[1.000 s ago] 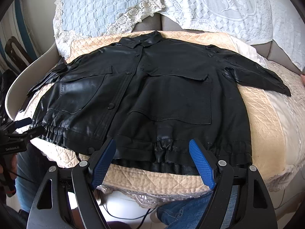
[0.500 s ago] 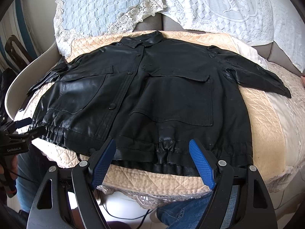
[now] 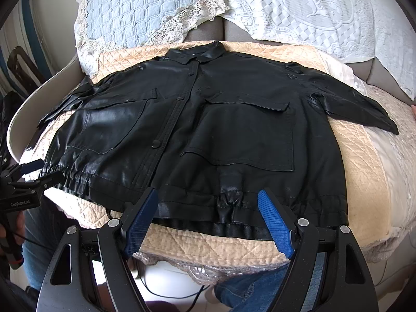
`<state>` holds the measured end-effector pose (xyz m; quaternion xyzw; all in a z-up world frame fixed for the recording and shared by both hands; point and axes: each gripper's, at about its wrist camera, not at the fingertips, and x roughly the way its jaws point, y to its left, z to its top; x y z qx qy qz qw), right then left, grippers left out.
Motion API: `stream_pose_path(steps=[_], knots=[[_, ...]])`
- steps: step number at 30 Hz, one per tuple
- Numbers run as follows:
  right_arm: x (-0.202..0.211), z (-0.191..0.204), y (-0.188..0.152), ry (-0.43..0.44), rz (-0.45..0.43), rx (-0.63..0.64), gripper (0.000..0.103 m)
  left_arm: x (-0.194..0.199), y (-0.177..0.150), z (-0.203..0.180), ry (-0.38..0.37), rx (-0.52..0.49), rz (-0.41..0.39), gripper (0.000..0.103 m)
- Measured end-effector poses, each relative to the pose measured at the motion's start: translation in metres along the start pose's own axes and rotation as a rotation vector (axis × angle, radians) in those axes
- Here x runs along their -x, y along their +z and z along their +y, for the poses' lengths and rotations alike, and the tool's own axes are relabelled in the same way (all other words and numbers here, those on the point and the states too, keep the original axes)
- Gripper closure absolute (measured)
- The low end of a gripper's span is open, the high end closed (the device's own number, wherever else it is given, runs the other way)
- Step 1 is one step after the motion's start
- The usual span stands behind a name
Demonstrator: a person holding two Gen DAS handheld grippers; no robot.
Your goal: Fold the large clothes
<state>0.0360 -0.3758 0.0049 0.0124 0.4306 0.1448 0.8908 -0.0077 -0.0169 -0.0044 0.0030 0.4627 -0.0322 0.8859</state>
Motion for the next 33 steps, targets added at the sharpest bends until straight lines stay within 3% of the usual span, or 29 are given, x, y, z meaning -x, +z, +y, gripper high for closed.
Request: stream_pose_path(steps=[33], knots=[[-0.0077, 0.0093, 0.0044, 0.006, 0.011, 0.007, 0.024, -0.0083, 0.0033, 0.0084, -0.004, 0.019, 0.002, 0.003]])
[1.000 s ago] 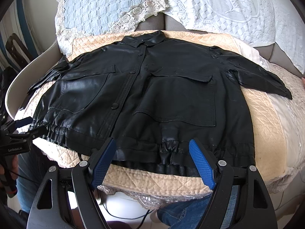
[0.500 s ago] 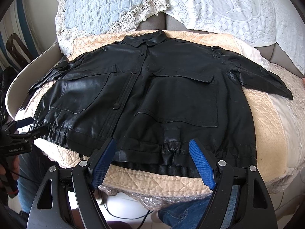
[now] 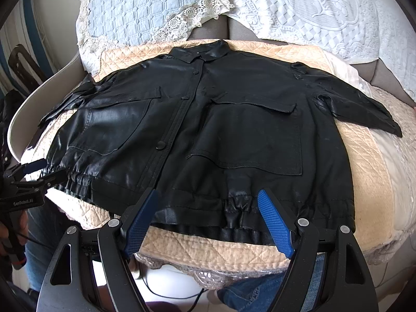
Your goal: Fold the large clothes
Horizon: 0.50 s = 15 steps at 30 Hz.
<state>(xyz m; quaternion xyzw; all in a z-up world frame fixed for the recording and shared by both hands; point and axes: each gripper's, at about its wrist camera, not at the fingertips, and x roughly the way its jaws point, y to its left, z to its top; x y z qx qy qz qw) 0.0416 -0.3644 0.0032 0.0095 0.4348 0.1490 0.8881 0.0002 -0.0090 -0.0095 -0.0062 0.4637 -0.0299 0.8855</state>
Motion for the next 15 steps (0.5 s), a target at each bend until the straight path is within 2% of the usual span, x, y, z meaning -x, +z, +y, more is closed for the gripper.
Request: stream_pose_path(steps=[15], knots=[[-0.011, 0.011, 0.011, 0.019, 0.003, 0.002, 0.024, -0.008, 0.006, 0.013, -0.02, 0.027, 0.003, 0.003]])
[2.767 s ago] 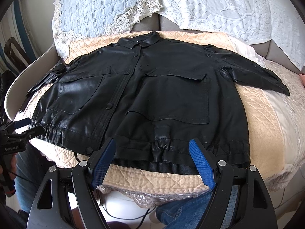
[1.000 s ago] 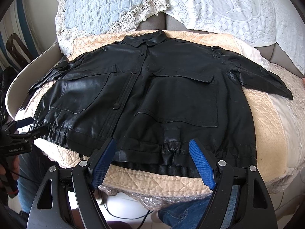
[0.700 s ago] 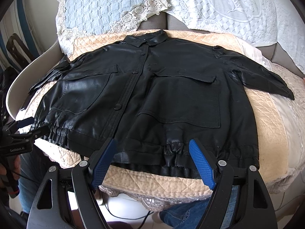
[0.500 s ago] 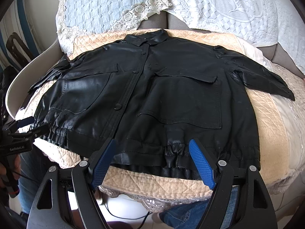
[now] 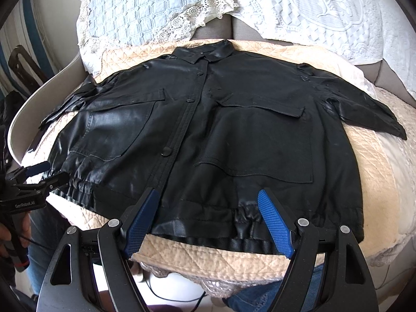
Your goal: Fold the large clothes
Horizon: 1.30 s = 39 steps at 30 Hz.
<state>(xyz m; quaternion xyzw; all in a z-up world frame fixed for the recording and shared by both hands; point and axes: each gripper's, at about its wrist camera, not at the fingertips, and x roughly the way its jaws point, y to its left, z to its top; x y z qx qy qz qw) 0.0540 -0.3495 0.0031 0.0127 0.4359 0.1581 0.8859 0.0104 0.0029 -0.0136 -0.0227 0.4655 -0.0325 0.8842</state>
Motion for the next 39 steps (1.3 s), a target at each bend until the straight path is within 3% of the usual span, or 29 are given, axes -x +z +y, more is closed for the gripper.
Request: stream_pose_path(steps=[5, 11, 19, 23, 27, 32, 35, 37, 38, 39], knots=[[-0.01, 0.014, 0.014, 0.032, 0.006, 0.025, 0.024, -0.007, 0.015, 0.024, 0.017, 0.042, -0.012, 0.003], [-0.023, 0.046, 0.041, 0.066, -0.019, 0.111, 0.024, -0.016, 0.05, 0.08, 0.109, 0.107, -0.055, 0.003], [-0.045, 0.077, 0.062, 0.118, -0.014, 0.178, 0.024, -0.029, 0.096, 0.219, 0.241, 0.388, -0.131, 0.003], [-0.059, 0.082, 0.068, 0.122, 0.006, 0.183, 0.024, -0.05, 0.104, 0.277, 0.23, 0.543, -0.115, 0.003], [-0.069, 0.085, 0.075, 0.117, 0.018, 0.187, 0.024, -0.077, 0.105, 0.315, 0.207, 0.672, -0.092, 0.004], [-0.078, 0.087, 0.078, 0.115, 0.034, 0.196, 0.024, -0.092, 0.118, 0.325, 0.269, 0.686, -0.125, 0.006], [-0.083, 0.087, 0.078, 0.114, 0.043, 0.197, 0.024, -0.099, 0.13, 0.324, 0.311, 0.652, -0.123, 0.025], [-0.086, 0.087, 0.077, 0.116, 0.053, 0.195, 0.024, -0.104, 0.135, 0.324, 0.359, 0.611, -0.119, 0.055], [-0.086, 0.087, 0.076, 0.117, 0.054, 0.195, 0.024, -0.105, 0.137, 0.325, 0.375, 0.601, -0.12, 0.066], [-0.085, 0.086, 0.076, 0.117, 0.053, 0.195, 0.024, -0.109, 0.139, 0.328, 0.366, 0.601, -0.113, 0.085]])
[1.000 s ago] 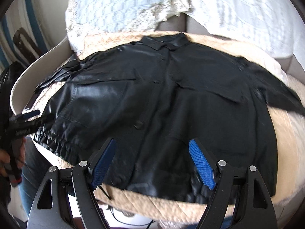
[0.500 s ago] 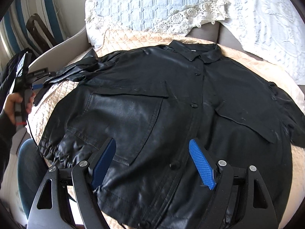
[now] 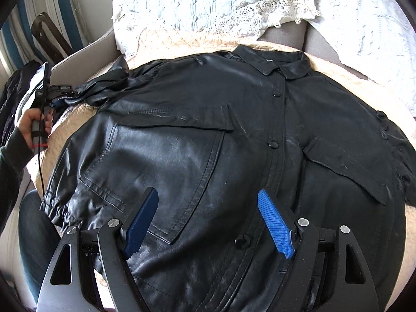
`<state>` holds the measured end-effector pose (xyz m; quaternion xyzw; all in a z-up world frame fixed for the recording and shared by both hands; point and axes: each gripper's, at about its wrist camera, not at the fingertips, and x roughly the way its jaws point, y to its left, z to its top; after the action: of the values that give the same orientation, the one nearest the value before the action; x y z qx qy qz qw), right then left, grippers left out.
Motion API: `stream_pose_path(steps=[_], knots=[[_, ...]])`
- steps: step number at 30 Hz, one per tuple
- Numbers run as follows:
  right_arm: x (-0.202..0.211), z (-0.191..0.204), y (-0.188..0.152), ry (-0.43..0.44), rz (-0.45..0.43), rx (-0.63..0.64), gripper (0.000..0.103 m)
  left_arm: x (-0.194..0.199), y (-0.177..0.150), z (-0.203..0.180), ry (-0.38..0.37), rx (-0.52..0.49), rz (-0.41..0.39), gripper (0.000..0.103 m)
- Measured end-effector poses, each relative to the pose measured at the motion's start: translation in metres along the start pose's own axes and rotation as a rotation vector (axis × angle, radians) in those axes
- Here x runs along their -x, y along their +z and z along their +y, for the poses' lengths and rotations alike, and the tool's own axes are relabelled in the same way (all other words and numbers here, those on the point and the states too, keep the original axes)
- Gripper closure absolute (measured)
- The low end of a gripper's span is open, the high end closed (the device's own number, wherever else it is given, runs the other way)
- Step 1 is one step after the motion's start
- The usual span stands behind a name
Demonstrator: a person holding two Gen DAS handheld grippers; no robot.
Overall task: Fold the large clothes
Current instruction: 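Grasp the jacket sleeve with the left gripper and lift it across the body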
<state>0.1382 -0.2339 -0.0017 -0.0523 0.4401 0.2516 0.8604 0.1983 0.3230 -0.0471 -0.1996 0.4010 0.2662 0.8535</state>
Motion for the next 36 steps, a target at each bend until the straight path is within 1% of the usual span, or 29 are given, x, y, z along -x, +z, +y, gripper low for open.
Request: stream_pose_path(steps=[1, 3, 7, 10, 13, 14, 16, 17, 18, 20, 23, 24, 25, 26, 27, 28, 29, 30, 32, 34, 36], knots=[[0.001, 0.0, -0.001, 0.001, -0.003, -0.001, 0.024, 0.0, 0.002, 0.003, -0.004, 0.006, 0.006, 0.091], [0.005, -0.004, -0.002, 0.005, -0.011, -0.009, 0.024, 0.004, 0.008, 0.003, -0.007, -0.001, -0.017, 0.097], [0.012, -0.012, -0.006, 0.003, -0.026, -0.03, 0.024, 0.041, 0.025, -0.019, -0.057, -0.07, -0.109, 0.098], [0.016, -0.02, -0.009, 0.002, -0.039, -0.056, 0.024, 0.087, 0.037, -0.052, -0.144, -0.14, -0.198, 0.099], [0.022, -0.029, -0.014, 0.005, -0.053, -0.092, 0.024, 0.138, 0.037, -0.1, -0.266, -0.23, -0.282, 0.099], [0.024, -0.032, -0.015, 0.006, -0.057, -0.103, 0.024, 0.153, 0.034, -0.122, -0.32, -0.269, -0.302, 0.099], [0.028, -0.037, -0.018, 0.007, -0.064, -0.122, 0.024, 0.17, 0.025, -0.161, -0.411, -0.333, -0.311, 0.099], [0.031, -0.039, -0.019, 0.004, -0.067, -0.13, 0.024, 0.177, 0.015, -0.184, -0.463, -0.372, -0.304, 0.099], [0.034, -0.043, -0.021, 0.0, -0.072, -0.141, 0.024, 0.18, 0.007, -0.202, -0.499, -0.401, -0.293, 0.099], [0.037, -0.048, -0.024, -0.008, -0.075, -0.157, 0.024, 0.18, -0.018, -0.241, -0.576, -0.453, -0.235, 0.098], [0.042, -0.061, -0.03, -0.02, -0.076, -0.199, 0.024, 0.168, -0.066, -0.291, -0.68, -0.523, -0.091, 0.098], [0.043, -0.065, -0.031, -0.021, -0.074, -0.213, 0.024, 0.162, -0.083, -0.305, -0.694, -0.544, -0.043, 0.095], [0.043, -0.069, -0.032, -0.021, -0.071, -0.229, 0.024, 0.152, -0.096, -0.317, -0.703, -0.561, 0.003, 0.095], [0.044, -0.072, -0.033, -0.022, -0.068, -0.244, 0.024, 0.146, -0.11, -0.326, -0.728, -0.581, 0.054, 0.095], [0.044, -0.076, -0.034, -0.021, -0.067, -0.26, 0.024, 0.145, -0.12, -0.33, -0.745, -0.592, 0.086, 0.09], [0.045, -0.079, -0.035, -0.018, -0.067, -0.271, 0.024, 0.145, -0.126, -0.332, -0.753, -0.596, 0.108, 0.08], [0.046, -0.081, -0.034, -0.016, -0.07, -0.279, 0.024, 0.149, -0.13, -0.328, -0.762, -0.599, 0.117, 0.076], [0.047, -0.084, -0.033, -0.013, -0.075, -0.285, 0.024, 0.155, -0.131, -0.321, -0.777, -0.599, 0.107, 0.072], [0.049, -0.086, -0.029, -0.009, -0.088, -0.289, 0.024, 0.17, -0.123, -0.302, -0.781, -0.597, 0.04, 0.068], [0.047, -0.087, -0.021, 0.0, -0.1, -0.29, 0.024, 0.172, -0.109, -0.273, -0.73, -0.571, -0.023, 0.062], [0.04, -0.088, -0.008, 0.033, -0.109, -0.297, 0.024, 0.153, -0.09, -0.247, -0.634, -0.537, -0.053, 0.061]])
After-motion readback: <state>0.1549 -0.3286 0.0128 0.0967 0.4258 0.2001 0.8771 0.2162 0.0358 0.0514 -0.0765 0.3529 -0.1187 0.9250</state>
